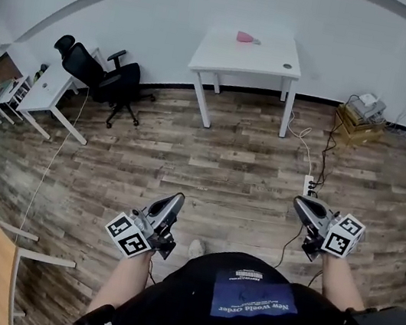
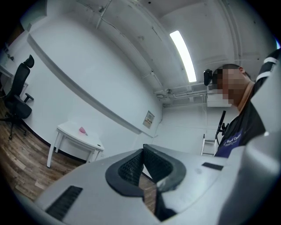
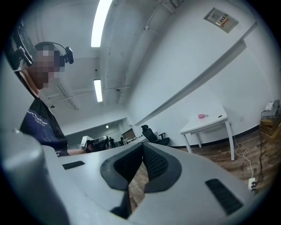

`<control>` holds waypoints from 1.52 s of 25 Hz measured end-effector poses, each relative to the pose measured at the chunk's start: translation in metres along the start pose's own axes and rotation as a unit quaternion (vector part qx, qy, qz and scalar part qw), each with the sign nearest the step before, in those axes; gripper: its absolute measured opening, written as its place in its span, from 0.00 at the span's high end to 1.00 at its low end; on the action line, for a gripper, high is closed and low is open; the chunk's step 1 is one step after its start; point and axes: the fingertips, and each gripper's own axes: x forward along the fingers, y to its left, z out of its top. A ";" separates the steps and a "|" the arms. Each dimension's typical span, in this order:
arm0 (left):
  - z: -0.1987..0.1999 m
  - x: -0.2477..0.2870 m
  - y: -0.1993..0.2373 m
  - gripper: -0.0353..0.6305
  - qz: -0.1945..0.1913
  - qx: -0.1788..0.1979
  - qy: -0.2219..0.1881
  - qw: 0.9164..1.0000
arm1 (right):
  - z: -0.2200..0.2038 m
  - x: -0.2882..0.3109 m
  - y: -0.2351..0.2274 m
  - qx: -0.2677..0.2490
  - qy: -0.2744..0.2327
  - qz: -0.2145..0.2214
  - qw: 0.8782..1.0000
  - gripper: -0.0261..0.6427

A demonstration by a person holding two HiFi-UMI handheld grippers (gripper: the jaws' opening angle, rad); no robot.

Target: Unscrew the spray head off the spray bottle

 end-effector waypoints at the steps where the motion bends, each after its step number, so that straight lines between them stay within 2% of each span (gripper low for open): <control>1: 0.001 0.002 0.009 0.94 -0.004 -0.003 0.002 1.000 | 0.002 0.006 -0.003 0.000 0.000 -0.005 1.000 0.97; 6: 0.028 0.018 0.062 0.94 -0.045 -0.006 -0.001 0.999 | 0.023 0.049 -0.009 -0.033 0.009 -0.033 0.999 0.97; 10: 0.059 0.025 0.114 0.94 -0.073 0.000 0.004 0.997 | 0.044 0.094 -0.016 -0.031 -0.019 -0.067 0.997 0.97; 17: 0.104 0.006 0.197 0.94 -0.098 0.011 0.015 0.995 | 0.064 0.193 -0.008 -0.036 -0.038 -0.080 0.995 0.97; 23: 0.111 -0.024 0.248 0.94 -0.095 0.008 0.016 0.995 | 0.044 0.260 0.004 -0.041 -0.013 -0.070 0.997 0.97; 27: 0.115 -0.032 0.269 0.94 -0.087 0.005 0.010 0.996 | 0.047 0.287 -0.003 -0.044 -0.004 -0.070 0.997 0.97; 32: 0.121 -0.038 0.290 0.94 -0.062 0.001 0.008 0.998 | 0.055 0.319 -0.019 -0.037 -0.004 -0.066 0.997 0.97; 38: 0.126 -0.033 0.301 0.94 -0.028 0.013 0.006 1.000 | 0.052 0.341 -0.043 -0.026 0.007 -0.030 0.999 0.97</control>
